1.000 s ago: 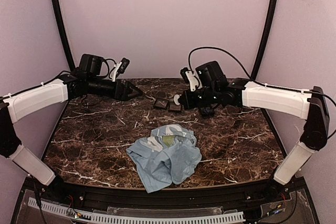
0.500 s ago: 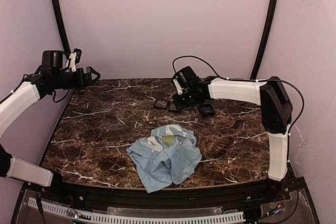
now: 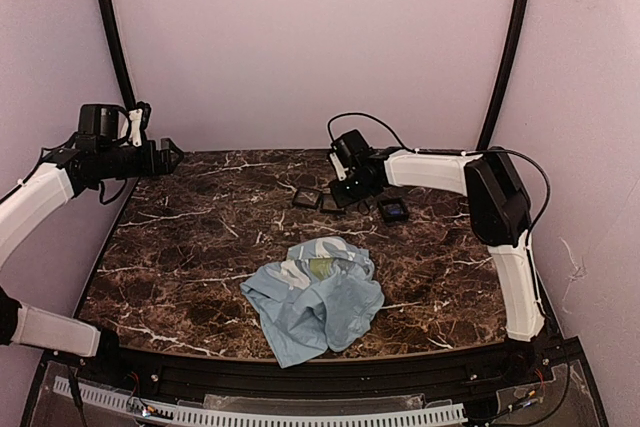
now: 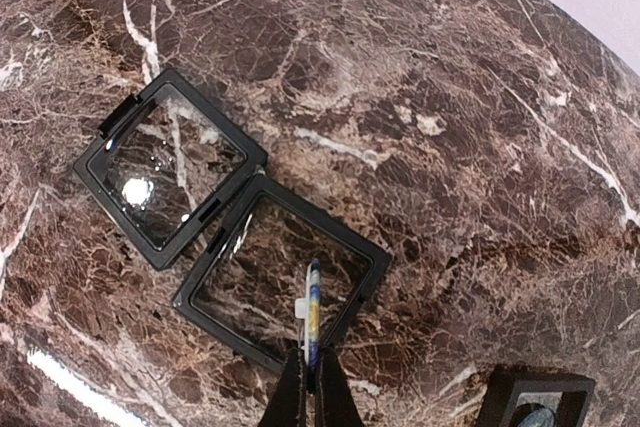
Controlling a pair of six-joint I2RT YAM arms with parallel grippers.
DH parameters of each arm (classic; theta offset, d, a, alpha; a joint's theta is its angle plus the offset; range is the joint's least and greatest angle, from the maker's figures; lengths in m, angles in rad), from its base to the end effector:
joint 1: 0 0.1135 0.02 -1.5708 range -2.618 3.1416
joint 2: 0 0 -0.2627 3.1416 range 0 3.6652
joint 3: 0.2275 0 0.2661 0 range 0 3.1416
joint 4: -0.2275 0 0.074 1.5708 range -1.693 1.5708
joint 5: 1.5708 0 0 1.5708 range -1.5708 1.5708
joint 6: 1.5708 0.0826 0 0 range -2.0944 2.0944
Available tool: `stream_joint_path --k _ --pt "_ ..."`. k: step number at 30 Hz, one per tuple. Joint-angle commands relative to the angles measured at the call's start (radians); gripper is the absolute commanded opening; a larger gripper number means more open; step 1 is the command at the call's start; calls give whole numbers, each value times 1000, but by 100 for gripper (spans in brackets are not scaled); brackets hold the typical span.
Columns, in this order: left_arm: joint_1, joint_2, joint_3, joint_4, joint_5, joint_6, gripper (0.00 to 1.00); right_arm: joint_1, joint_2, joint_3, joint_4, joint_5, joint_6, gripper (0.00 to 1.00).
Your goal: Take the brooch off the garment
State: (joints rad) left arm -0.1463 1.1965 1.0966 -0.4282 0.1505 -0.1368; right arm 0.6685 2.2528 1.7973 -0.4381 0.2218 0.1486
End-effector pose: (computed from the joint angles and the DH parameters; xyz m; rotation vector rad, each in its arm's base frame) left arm 0.3171 -0.0592 0.3134 0.1013 2.1068 -0.3280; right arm 0.4363 0.3215 0.1368 -0.5335 2.3775 0.0918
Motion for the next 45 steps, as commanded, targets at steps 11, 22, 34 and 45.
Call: stream_joint_path --k 11,22,34,45 --pt "6 0 -15 -8 24 9 97 -20 107 142 -10 34 -53 0" --pt "5 5 -15 -8 34 6 97 -20 115 133 -17 48 -61 0" --pt "6 9 -15 -7 39 5 97 -20 133 146 -32 47 -64 0" --pt "6 9 -15 -9 36 7 97 -20 109 129 -19 -17 -81 18"
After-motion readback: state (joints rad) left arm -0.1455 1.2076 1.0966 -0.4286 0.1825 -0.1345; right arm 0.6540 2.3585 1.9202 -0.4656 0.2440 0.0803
